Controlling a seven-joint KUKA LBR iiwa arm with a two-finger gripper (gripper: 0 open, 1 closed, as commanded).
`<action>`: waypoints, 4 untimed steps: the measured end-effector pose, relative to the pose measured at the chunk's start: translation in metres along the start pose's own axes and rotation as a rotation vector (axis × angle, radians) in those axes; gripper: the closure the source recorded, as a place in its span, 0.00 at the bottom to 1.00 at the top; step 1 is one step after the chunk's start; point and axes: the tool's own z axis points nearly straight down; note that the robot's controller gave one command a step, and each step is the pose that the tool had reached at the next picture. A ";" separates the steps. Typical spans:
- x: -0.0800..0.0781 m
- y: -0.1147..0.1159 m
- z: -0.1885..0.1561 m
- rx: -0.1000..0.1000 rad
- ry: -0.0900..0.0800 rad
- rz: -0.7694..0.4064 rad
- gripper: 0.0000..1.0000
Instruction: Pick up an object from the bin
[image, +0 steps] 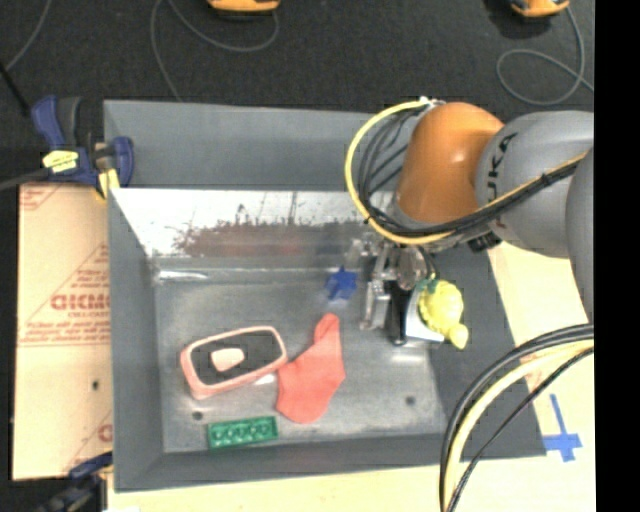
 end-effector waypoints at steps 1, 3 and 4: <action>-0.001 0.000 -0.005 0.001 -0.008 -0.001 0.00; 0.026 0.079 0.055 0.002 -0.009 -0.138 0.00; 0.046 0.080 0.063 0.003 -0.015 -0.190 1.00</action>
Offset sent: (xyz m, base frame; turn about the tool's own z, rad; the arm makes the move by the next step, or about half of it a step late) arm -0.0069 0.0478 -0.0644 -0.1589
